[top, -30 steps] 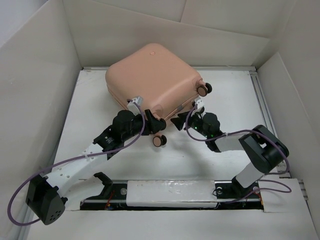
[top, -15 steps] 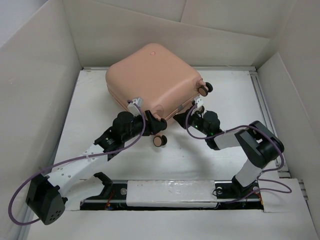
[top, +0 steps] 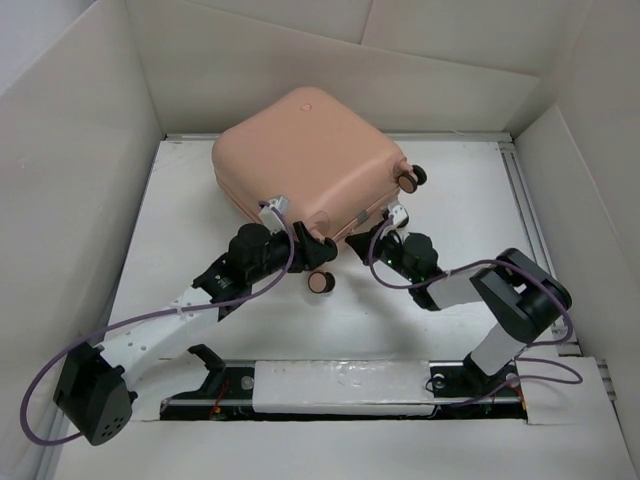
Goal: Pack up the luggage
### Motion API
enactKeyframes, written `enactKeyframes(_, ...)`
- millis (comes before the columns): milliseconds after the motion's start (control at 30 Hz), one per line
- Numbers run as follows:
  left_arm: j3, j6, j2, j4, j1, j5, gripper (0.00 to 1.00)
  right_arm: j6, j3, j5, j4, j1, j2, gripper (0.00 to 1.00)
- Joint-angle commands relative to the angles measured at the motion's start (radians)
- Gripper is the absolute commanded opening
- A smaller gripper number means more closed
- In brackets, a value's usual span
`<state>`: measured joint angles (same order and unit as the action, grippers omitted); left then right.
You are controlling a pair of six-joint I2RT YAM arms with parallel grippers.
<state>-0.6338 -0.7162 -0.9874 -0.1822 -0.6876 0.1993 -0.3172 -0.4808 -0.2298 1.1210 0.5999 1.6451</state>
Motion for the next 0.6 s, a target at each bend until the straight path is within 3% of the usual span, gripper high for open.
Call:
enactKeyframes(0, -0.046, -0.026, -0.006, -0.169, -0.013, 0.078, 0.00, -0.008, 0.045, 0.059, 0.086, 0.130, -0.051, 0.00)
enactKeyframes(267, -0.112, -0.074, -0.105, -0.261, -0.013, 0.136, 0.00, -0.078, 0.047, 0.311, 0.129, 0.464, -0.038, 0.00)
enactKeyframes(400, -0.112, -0.142, -0.114, -0.341, -0.013, 0.190, 0.00, -0.178, 0.006, 0.409, 0.313, 0.592, 0.076, 0.00)
enactKeyframes(533, -0.086, -0.256, -0.114, -0.459, -0.026, 0.253, 0.00, -0.284, -0.090, 0.503, 0.694, 0.653, 0.350, 0.00)
enactKeyframes(567, -0.077, -0.278, -0.114, -0.486, -0.026, 0.265, 0.00, -0.354, -0.120, 0.532, 0.695, 0.666, 0.381, 0.00)
